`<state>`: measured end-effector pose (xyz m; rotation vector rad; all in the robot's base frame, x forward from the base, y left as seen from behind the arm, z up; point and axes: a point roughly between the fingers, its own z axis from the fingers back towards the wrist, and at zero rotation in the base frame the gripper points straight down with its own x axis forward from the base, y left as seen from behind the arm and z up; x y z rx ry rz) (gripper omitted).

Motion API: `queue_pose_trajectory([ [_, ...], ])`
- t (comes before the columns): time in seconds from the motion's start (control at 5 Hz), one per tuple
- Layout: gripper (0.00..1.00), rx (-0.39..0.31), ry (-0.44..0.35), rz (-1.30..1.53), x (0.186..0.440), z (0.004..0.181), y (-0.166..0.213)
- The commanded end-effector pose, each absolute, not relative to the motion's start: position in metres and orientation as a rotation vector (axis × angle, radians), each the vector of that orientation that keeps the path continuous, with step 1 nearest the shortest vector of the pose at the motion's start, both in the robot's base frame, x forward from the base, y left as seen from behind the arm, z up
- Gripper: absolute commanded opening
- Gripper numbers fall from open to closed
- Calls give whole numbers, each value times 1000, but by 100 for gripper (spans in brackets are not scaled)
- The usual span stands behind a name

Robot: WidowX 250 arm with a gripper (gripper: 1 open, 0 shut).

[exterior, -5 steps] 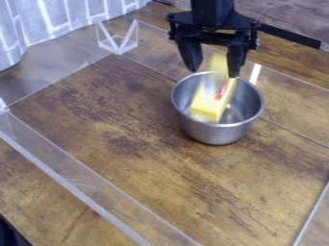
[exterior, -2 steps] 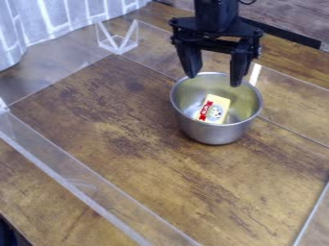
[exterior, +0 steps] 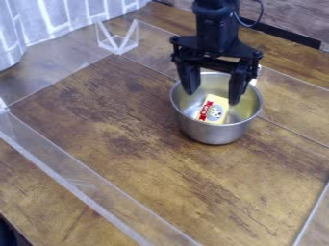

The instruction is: Put the yellow object in the silver pot

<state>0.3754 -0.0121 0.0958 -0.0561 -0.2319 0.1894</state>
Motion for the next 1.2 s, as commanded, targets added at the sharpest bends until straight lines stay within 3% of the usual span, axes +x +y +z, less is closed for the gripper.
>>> queue_pose_trajectory([
  [0.0, 100, -54, -256, 160, 378, 89, -21],
  [0.4, 100, -49, -242, 145, 377, 56, -28],
  [0.6, 0, -51, -240, 138, 369, 53, -28],
  [0.8, 0, -52, -238, 130, 361, 51, -28],
  [1.0, 0, -59, -233, 82, 356, 62, -17],
])
